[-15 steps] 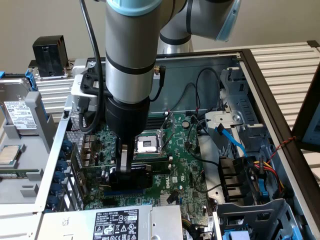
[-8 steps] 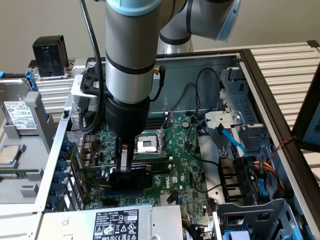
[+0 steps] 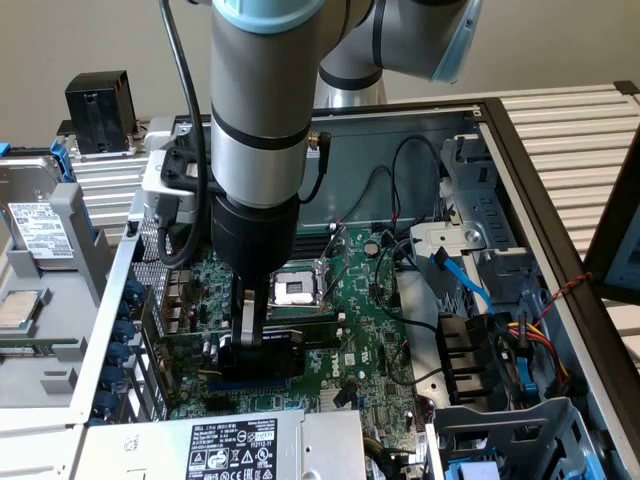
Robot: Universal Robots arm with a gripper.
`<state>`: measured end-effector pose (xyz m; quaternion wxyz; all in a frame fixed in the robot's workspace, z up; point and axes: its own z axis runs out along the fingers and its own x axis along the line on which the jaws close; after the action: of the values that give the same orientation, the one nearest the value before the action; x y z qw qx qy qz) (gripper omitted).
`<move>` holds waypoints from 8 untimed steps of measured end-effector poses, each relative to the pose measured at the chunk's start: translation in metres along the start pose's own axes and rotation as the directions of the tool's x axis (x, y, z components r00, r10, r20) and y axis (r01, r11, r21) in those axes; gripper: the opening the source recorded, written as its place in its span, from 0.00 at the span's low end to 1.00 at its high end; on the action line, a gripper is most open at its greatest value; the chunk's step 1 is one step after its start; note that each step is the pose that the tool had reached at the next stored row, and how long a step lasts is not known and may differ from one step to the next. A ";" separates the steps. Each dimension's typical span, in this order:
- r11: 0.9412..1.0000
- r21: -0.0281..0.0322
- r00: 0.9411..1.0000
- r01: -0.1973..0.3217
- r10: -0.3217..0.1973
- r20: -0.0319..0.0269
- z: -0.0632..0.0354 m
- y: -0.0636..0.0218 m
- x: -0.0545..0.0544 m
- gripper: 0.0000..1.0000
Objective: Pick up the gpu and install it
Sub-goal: 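Insert the gpu into the slot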
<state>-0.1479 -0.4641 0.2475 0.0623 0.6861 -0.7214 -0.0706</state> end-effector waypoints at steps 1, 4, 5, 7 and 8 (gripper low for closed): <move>1.000 0.000 1.000 0.001 -0.001 0.000 0.0000 0.0000 0.000 0.27; 1.000 0.000 1.000 0.004 -0.004 -0.001 0.0000 0.0000 0.000 0.27; 1.000 0.000 1.000 0.005 -0.005 -0.001 0.0000 0.0000 0.000 0.27; 1.000 0.000 1.000 0.008 -0.008 -0.001 0.0000 0.0000 0.000 0.27; 1.000 0.000 1.000 0.009 -0.009 -0.002 0.0000 0.0000 0.000 0.27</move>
<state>-0.1479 -0.4641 0.2474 0.0626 0.6895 -0.7182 -0.0703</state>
